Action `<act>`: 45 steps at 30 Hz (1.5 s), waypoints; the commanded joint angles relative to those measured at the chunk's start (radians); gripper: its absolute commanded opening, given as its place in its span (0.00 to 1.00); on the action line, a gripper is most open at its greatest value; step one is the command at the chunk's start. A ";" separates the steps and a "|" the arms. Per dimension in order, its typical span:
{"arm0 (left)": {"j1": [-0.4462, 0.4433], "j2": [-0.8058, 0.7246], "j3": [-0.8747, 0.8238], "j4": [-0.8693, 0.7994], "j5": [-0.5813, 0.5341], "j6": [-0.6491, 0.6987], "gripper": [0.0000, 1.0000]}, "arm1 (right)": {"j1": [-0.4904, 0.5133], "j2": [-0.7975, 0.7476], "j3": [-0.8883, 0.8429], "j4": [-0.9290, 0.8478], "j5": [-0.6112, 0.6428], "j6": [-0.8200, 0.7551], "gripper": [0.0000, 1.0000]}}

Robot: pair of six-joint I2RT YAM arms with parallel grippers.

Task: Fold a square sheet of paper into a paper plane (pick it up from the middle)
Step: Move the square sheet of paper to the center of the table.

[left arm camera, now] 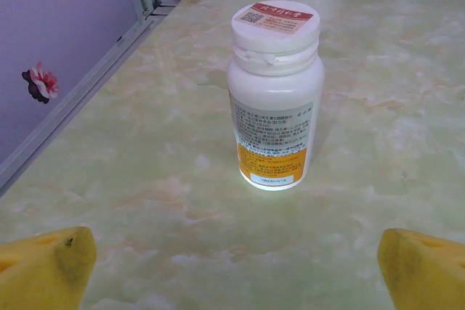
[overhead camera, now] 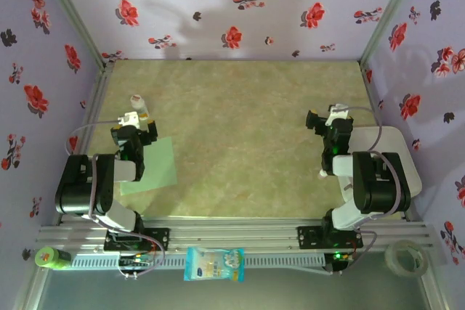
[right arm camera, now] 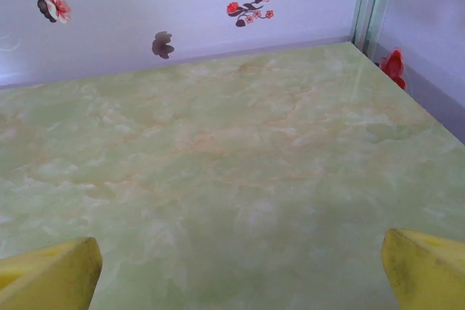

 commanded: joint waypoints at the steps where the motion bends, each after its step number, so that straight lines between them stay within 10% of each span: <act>1: -0.001 0.007 0.017 0.016 -0.015 0.005 1.00 | -0.005 0.026 -0.015 -0.066 -0.043 0.026 0.99; 45: -0.017 -0.106 -0.150 0.211 0.034 0.051 1.00 | 0.016 -0.024 -0.076 0.011 -0.084 -0.021 0.99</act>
